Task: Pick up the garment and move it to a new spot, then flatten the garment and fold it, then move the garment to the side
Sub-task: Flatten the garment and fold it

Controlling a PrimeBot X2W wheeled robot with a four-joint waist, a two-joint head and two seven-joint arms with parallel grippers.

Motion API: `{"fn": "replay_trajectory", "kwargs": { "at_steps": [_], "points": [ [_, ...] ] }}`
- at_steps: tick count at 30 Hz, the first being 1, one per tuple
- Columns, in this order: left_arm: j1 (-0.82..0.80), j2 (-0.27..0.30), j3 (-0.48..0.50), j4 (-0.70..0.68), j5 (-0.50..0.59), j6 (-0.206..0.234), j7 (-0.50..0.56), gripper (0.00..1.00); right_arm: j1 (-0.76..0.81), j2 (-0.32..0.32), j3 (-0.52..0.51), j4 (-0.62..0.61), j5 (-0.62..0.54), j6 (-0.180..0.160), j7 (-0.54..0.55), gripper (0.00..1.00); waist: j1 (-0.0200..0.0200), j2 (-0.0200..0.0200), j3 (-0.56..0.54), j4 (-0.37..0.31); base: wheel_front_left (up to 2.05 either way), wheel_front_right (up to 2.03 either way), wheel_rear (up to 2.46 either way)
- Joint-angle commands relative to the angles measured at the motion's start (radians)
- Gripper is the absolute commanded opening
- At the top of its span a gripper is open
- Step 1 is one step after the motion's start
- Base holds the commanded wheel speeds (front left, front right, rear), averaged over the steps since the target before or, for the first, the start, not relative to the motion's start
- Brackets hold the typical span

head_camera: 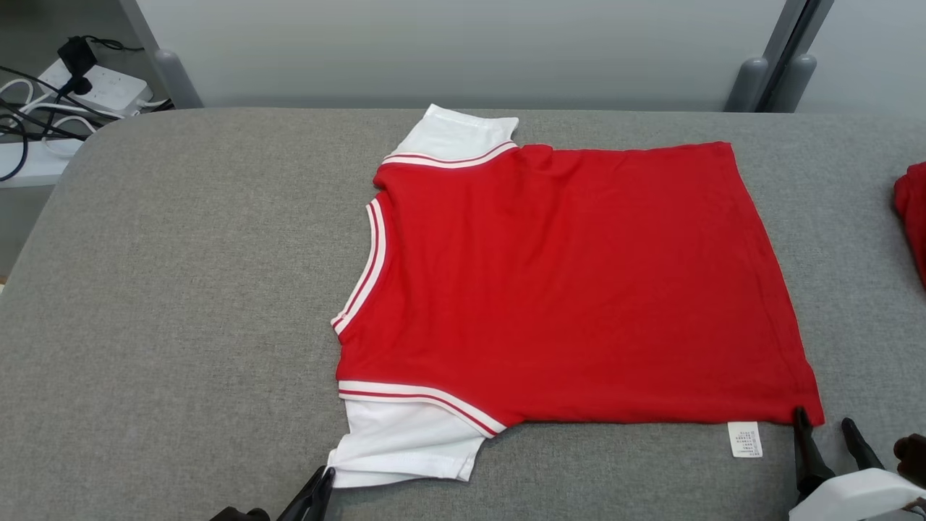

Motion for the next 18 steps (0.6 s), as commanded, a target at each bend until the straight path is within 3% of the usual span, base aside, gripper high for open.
{"fn": "replay_trajectory", "kwargs": {
  "at_steps": [1,3,4,5,6,7,12,18],
  "points": [
    [-0.021,0.014,0.032,-0.025,-0.003,0.004,-0.007,0.00,-0.031,-0.025,0.028,-0.009,0.010,0.000,-0.012,1.00,0.0000,-0.0001,0.003,0.001,0.00,0.00,0.00],
    [-0.024,0.017,0.031,-0.024,-0.004,0.003,-0.007,0.00,-0.043,-0.033,0.040,0.008,0.021,0.000,-0.012,0.83,0.0000,-0.0001,0.007,0.004,0.00,0.00,0.00],
    [-0.025,0.018,0.031,-0.023,-0.005,0.003,-0.007,0.00,-0.048,-0.036,0.047,0.016,0.026,0.000,-0.012,0.52,0.0000,-0.0001,0.008,0.005,0.00,0.00,0.00],
    [-0.027,0.019,0.031,-0.021,-0.006,0.004,-0.007,0.00,-0.052,-0.038,0.053,0.023,0.032,0.000,-0.012,0.40,0.0000,-0.0001,0.010,0.006,0.00,0.00,0.00],
    [-0.028,0.020,0.031,-0.020,-0.006,0.005,-0.007,0.00,-0.057,-0.040,0.058,0.028,0.036,0.000,-0.012,0.16,0.0000,-0.0001,0.011,0.007,0.00,0.00,0.00],
    [-0.030,0.021,0.030,-0.020,-0.007,0.005,-0.007,0.00,-0.060,-0.041,0.064,0.035,0.041,0.000,-0.012,0.00,0.0000,-0.0001,0.012,0.008,0.00,0.00,0.00],
    [-0.035,0.027,0.030,-0.020,-0.011,0.008,-0.006,0.00,-0.057,-0.051,0.079,0.037,0.045,0.000,-0.012,0.00,0.0000,-0.0001,0.009,0.012,0.00,0.00,0.00],
    [-0.022,0.063,0.053,-0.108,-0.026,0.011,0.001,0.00,-0.002,-0.067,0.049,-0.069,0.006,0.000,-0.012,0.00,0.0000,-0.0001,0.000,0.008,0.00,0.00,0.00]
  ]
}}
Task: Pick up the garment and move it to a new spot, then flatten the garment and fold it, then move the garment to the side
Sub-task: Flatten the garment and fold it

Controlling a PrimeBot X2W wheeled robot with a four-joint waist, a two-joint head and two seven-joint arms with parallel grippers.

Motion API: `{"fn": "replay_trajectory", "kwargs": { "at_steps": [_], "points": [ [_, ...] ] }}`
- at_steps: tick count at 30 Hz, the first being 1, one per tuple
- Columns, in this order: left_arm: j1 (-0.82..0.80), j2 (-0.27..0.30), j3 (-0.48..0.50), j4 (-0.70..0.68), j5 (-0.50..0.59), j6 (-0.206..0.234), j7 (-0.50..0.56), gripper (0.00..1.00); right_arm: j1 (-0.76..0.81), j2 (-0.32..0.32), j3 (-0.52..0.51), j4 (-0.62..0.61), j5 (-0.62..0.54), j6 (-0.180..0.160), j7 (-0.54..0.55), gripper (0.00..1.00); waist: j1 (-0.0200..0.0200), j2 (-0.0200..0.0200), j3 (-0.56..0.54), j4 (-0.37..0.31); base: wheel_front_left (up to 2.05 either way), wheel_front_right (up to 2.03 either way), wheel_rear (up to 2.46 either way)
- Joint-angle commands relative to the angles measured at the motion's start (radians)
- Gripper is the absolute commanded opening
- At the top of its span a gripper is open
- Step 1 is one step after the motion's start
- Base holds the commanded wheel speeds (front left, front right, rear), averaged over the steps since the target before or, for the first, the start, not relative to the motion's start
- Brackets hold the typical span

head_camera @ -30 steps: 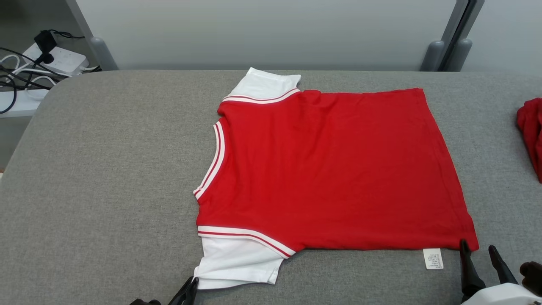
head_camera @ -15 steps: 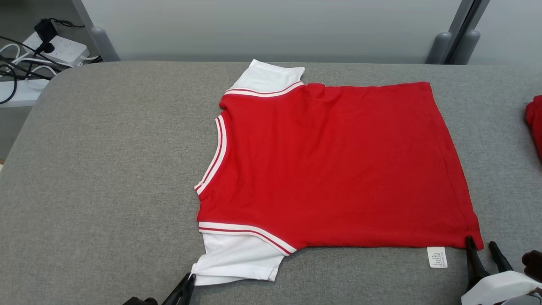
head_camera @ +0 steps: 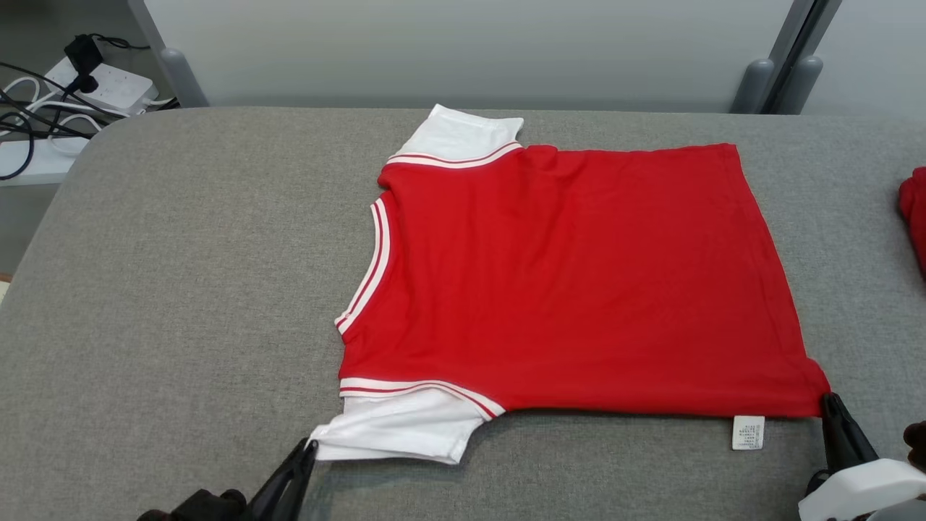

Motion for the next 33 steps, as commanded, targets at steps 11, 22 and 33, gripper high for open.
{"fn": "replay_trajectory", "kwargs": {
  "at_steps": [11,22,33],
  "points": [
    [0.122,0.121,0.078,-0.411,-0.007,0.046,0.111,0.00,0.144,-0.101,0.052,-0.193,-0.010,0.000,-0.012,0.00,-0.0001,0.0000,-0.021,-0.003,0.00,0.00,0.00],
    [0.238,0.170,0.048,-0.653,-0.014,0.056,0.252,0.00,0.340,-0.161,0.009,-0.378,-0.019,0.000,0.026,0.00,-0.0001,0.0000,-0.034,0.011,0.00,0.00,0.00],
    [0.103,0.047,0.027,-0.529,-0.111,0.057,0.175,0.00,0.193,-0.111,0.006,-0.365,-0.079,0.000,0.129,0.00,-0.0001,0.0000,0.007,-0.017,0.00,0.00,0.00]
  ]
}}
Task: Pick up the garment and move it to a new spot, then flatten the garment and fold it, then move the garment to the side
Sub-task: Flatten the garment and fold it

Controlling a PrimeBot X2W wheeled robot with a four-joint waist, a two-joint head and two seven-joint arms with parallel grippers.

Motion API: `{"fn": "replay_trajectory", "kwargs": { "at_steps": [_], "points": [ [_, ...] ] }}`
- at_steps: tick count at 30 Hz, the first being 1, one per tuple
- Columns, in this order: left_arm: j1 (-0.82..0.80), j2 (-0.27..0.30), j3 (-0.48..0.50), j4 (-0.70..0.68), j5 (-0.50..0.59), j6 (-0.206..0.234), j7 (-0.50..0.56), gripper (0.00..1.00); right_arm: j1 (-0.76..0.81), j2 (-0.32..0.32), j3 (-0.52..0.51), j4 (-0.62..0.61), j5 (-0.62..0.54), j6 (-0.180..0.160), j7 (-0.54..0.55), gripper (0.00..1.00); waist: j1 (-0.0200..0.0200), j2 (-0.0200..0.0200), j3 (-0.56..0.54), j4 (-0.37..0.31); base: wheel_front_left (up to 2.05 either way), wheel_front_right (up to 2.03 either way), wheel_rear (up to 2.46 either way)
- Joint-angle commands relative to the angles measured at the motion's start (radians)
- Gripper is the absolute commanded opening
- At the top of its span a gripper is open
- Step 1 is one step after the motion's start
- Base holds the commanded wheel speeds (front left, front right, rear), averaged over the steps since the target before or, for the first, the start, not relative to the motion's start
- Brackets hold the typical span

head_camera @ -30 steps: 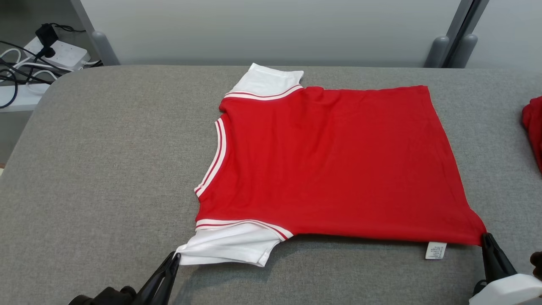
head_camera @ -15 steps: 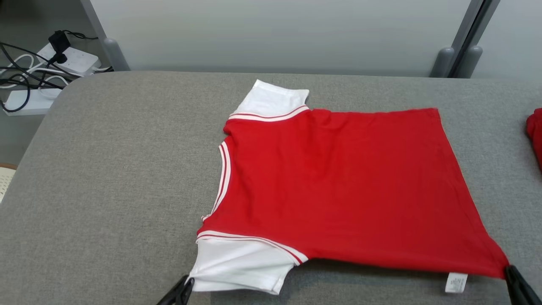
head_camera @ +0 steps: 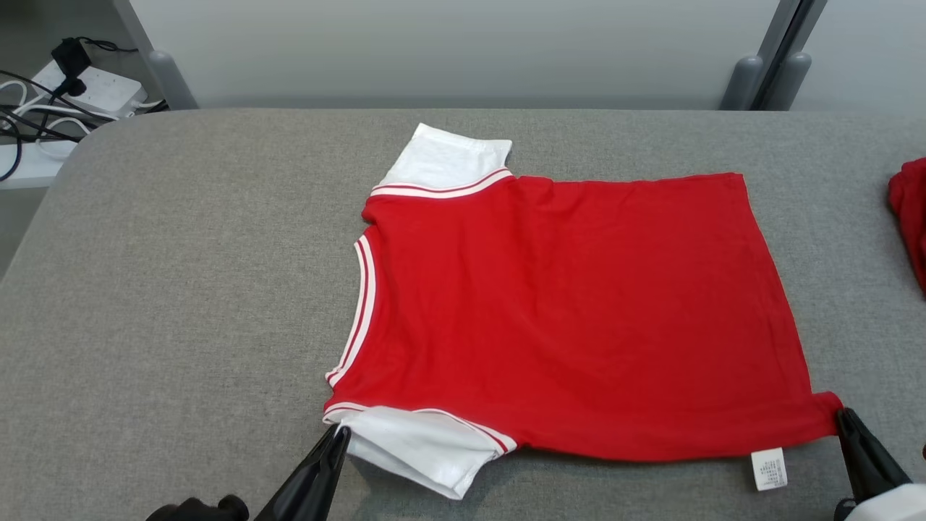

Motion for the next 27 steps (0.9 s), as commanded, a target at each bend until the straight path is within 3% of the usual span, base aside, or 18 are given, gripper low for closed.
{"fn": "replay_trajectory", "kwargs": {
  "at_steps": [1,13,27],
  "points": [
    [-0.078,-0.010,0.034,-0.002,-0.007,0.003,-0.018,0.00,-0.053,-0.030,0.015,0.003,-0.013,0.000,0.007,0.00,0.0000,-0.0001,0.013,0.000,0.00,0.00,0.00],
    [-0.383,-0.087,0.038,0.274,-0.024,-0.017,-0.099,0.00,-0.331,-0.039,0.062,0.210,-0.005,0.000,0.008,0.00,0.0000,-0.0001,0.092,0.001,0.00,0.00,0.00],
    [-0.635,-0.097,0.026,0.597,0.026,-0.037,-0.186,0.00,-0.530,-0.051,0.179,0.426,0.028,0.000,-0.076,0.00,0.0000,-0.0001,0.155,-0.027,0.00,0.00,0.00]
  ]
}}
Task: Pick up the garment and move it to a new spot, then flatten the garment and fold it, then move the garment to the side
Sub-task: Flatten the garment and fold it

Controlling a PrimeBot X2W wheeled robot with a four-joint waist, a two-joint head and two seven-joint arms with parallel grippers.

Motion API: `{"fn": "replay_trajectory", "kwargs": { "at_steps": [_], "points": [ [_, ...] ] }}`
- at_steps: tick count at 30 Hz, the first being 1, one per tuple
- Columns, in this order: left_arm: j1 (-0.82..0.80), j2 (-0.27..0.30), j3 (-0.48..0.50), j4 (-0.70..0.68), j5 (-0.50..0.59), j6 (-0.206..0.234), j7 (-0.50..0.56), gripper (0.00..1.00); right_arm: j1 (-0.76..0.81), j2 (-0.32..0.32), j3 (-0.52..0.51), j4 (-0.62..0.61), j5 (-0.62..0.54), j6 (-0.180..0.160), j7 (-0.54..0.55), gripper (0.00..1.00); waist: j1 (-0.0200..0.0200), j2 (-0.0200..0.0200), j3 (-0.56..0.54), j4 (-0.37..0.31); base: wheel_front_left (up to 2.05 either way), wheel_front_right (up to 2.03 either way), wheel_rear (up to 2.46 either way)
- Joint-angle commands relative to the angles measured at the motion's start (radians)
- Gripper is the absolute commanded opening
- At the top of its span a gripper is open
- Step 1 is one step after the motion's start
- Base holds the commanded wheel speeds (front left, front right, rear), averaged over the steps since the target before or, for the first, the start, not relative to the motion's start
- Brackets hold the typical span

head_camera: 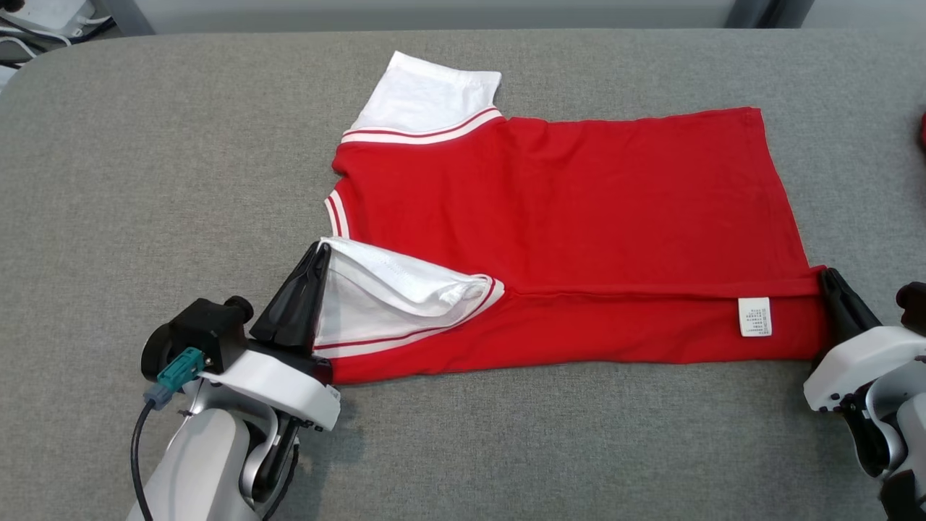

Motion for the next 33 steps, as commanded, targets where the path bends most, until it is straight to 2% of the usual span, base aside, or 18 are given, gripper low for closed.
{"fn": "replay_trajectory", "kwargs": {
  "at_steps": [1,7,8,9,11,12,13,16,20,24,33],
  "points": [
    [-0.043,0.019,0.037,-0.007,0.015,-0.010,-0.013,0.00,-0.015,-0.019,0.021,-0.006,0.008,0.000,-0.017,0.00,0.0000,0.0000,0.006,-0.004,0.00,0.00,0.00],
    [-0.114,0.023,0.015,0.112,0.050,-0.025,-0.031,0.00,-0.083,-0.013,0.059,0.081,0.018,0.000,-0.049,0.00,0.0000,0.0000,0.029,-0.014,0.00,0.00,0.00],
    [-0.125,0.022,0.012,0.133,0.053,-0.027,-0.033,0.09,-0.092,-0.008,0.066,0.095,0.019,0.000,-0.053,0.00,0.0000,0.0000,0.031,-0.015,0.00,0.00,0.00],
    [-0.136,0.020,0.011,0.151,0.054,-0.030,-0.034,0.29,-0.100,-0.003,0.073,0.107,0.019,0.000,-0.056,0.00,0.0000,0.0000,0.031,-0.017,0.00,0.00,0.00],
    [-0.151,0.019,0.005,0.186,0.056,-0.035,-0.036,1.00,-0.111,0.005,0.084,0.128,0.026,0.000,-0.062,0.49,0.0000,0.0000,0.029,-0.020,0.00,0.00,0.00],
    [-0.157,0.018,0.006,0.197,0.057,-0.036,-0.036,1.00,-0.115,0.008,0.082,0.138,0.033,0.000,-0.065,0.94,0.0000,0.0000,0.026,-0.022,0.00,0.00,0.00],
    [-0.162,0.017,0.012,0.201,0.059,-0.036,-0.037,1.00,-0.119,0.008,0.077,0.145,0.035,0.000,-0.068,1.00,0.0000,0.0000,0.023,-0.024,0.00,0.00,0.00],
    [-0.153,0.013,0.040,0.182,0.073,-0.021,-0.037,1.00,-0.118,0.012,0.057,0.141,0.034,0.000,-0.073,1.00,0.0000,0.0000,0.007,-0.029,0.00,0.00,0.00],
    [-0.097,0.004,0.082,0.127,0.077,-0.003,-0.037,1.00,-0.073,0.011,-0.013,0.037,0.001,0.000,-0.074,1.00,0.0000,0.0000,-0.015,-0.035,0.00,0.00,0.00],
    [0.008,-0.014,0.112,0.075,0.030,-0.003,-0.034,1.00,0.014,0.028,-0.078,-0.053,-0.049,0.000,-0.074,1.00,0.0000,0.0000,-0.037,-0.037,0.00,0.00,0.00],
    [0.210,-0.013,0.110,-0.029,-0.072,0.001,0.143,1.00,0.146,0.084,-0.163,-0.151,-0.105,0.000,-0.075,1.00,0.0000,0.0000,-0.068,-0.029,0.00,0.00,0.00]
  ]
}}
